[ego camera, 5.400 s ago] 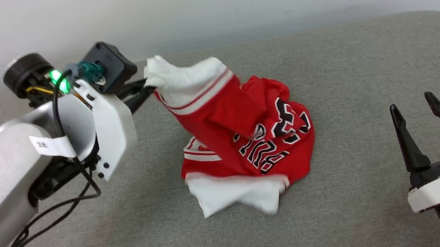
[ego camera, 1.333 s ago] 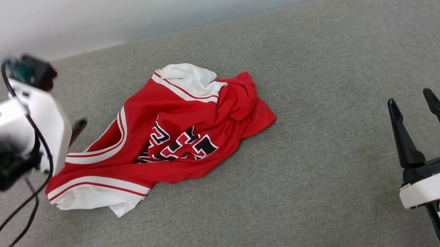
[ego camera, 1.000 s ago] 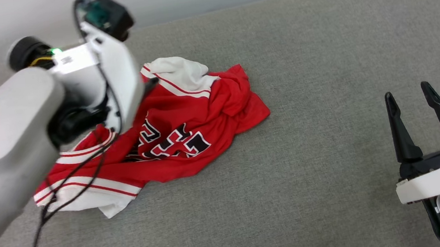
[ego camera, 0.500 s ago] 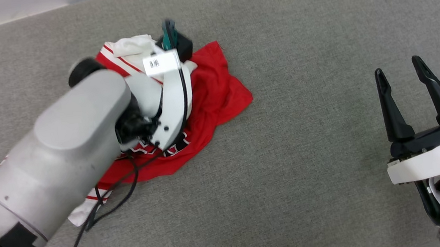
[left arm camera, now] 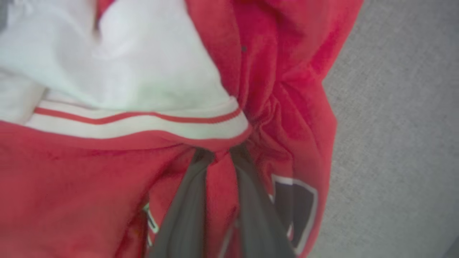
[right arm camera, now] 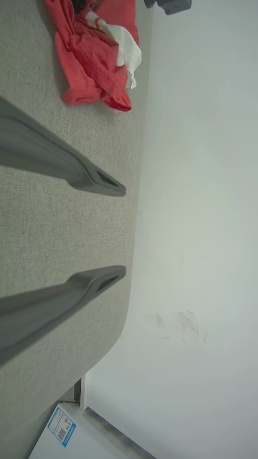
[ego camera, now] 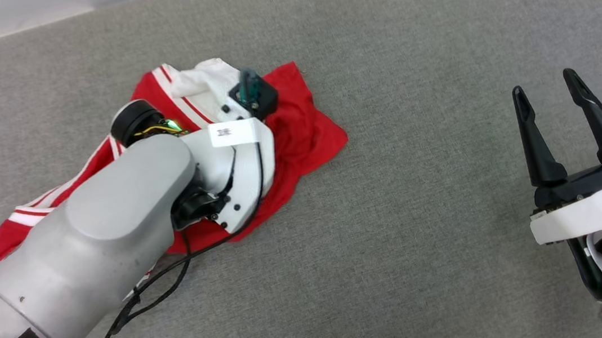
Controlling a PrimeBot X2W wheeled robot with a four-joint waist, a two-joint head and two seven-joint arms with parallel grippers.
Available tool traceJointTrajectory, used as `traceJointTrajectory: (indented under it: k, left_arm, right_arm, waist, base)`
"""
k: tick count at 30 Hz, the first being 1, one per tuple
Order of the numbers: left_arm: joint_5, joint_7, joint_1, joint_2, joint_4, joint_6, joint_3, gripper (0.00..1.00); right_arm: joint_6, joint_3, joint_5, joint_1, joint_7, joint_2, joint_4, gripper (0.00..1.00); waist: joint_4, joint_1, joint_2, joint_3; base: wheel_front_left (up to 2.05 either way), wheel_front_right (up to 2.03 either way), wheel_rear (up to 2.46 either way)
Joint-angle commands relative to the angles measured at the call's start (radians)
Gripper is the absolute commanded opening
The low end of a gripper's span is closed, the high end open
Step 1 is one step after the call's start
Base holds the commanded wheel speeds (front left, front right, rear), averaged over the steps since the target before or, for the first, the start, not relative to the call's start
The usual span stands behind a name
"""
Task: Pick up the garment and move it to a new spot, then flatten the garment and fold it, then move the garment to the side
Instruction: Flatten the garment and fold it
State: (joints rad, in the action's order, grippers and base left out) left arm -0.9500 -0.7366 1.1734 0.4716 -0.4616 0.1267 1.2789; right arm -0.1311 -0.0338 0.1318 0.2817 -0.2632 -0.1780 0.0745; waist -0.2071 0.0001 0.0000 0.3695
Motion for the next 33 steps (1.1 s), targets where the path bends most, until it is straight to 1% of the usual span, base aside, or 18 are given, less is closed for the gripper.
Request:
traceJointTrajectory:
  k: [1,4,7,12,14,16,19,22,24,27,30,31,32,33]
  left_arm:
    - [0.004,0.01,0.007,-0.005,0.011,0.004,0.004,0.0]
    - [0.006,0.066,0.032,-0.01,0.075,0.003,0.002,0.0]
    - [0.002,0.106,0.017,-0.02,0.166,0.003,0.002,0.0]
    - [0.019,0.137,-0.049,-0.048,0.333,0.003,0.002,0.0]
    - [0.025,0.152,-0.087,-0.068,0.381,0.003,0.002,0.0]
    - [0.054,0.154,-0.13,-0.09,0.408,0.002,0.002,0.0]
    - [0.118,0.153,-0.212,-0.126,0.403,0.002,0.003,0.0]
    - [0.155,0.158,-0.299,-0.164,0.353,0.002,0.002,0.0]
    - [0.182,0.145,-0.349,-0.18,0.314,0.002,0.001,0.0]
    - [0.181,0.152,-0.407,-0.205,0.259,0.002,0.002,0.0]
    - [0.203,0.131,-0.446,-0.225,0.239,0.002,0.003,0.0]
    - [0.199,0.151,-0.449,-0.228,0.23,0.002,0.003,0.0]
    - [0.205,0.169,-0.443,-0.231,0.221,0.002,0.002,0.22]
    - [0.228,0.188,-0.428,-0.236,0.219,0.002,0.002,1.0]
  right_arm:
    - [0.001,0.004,-0.004,-0.009,-0.002,-0.005,0.003,1.0]
    - [0.001,0.01,-0.003,-0.023,-0.002,-0.01,0.007,1.0]
    - [0.001,0.019,0.0,-0.04,-0.002,-0.013,0.007,1.0]
    - [0.001,0.04,0.006,-0.065,-0.002,-0.021,0.004,1.0]
    - [0.001,0.048,0.009,-0.074,-0.002,-0.021,0.0,1.0]
    - [0.001,0.056,0.009,-0.079,-0.002,-0.021,-0.004,1.0]
    - [0.001,0.058,0.005,-0.075,-0.002,-0.012,-0.013,1.0]
    - [0.001,0.054,0.002,-0.062,-0.002,-0.002,-0.019,1.0]
    - [0.001,0.049,0.002,-0.057,-0.002,0.001,-0.02,1.0]
    - [0.001,0.051,0.001,-0.052,-0.002,0.003,-0.017,1.0]
    - [0.001,0.051,0.0,-0.045,-0.002,0.005,-0.012,1.0]
    - [0.001,0.051,-0.001,-0.044,-0.002,0.006,-0.009,1.0]
    - [0.001,0.053,-0.002,-0.043,-0.002,0.007,-0.006,1.0]
    - [0.001,0.053,-0.002,-0.044,-0.002,0.008,-0.003,1.0]
  waist:
    - [0.01,-0.0001,0.0,-0.021]
    - [0.021,-0.0001,0.0,-0.059]
    - [0.029,-0.0001,0.0,-0.096]
    - [0.041,-0.0001,0.0,-0.141]
    - [0.046,-0.0001,0.0,-0.15]
    - [0.051,-0.0001,0.0,-0.148]
    - [0.051,-0.0001,0.0,-0.134]
    - [0.044,-0.0001,0.0,-0.113]
    - [0.038,-0.0001,0.0,-0.099]
    - [0.034,-0.0001,0.0,-0.083]
    - [0.031,-0.0001,0.0,-0.076]
    - [0.032,-0.0001,0.0,-0.077]
    - [0.034,-0.0001,0.0,-0.079]
    - [0.036,-0.0001,0.0,-0.084]
  base:
    - [0.0,0.0,0.0]
    - [0.0,0.0,0.0]
    - [0.0,0.0,0.0]
    - [0.0,0.0,0.0]
    - [0.0,0.0,0.0]
    - [0.0,0.0,0.0]
    - [0.0,0.0,0.0]
    - [0.0,0.0,0.0]
    - [0.0,0.0,0.0]
    - [0.0,0.0,0.0]
    - [0.0,0.0,0.0]
    - [0.0,0.0,0.0]
    - [0.0,0.0,0.0]
    - [0.0,0.0,0.0]
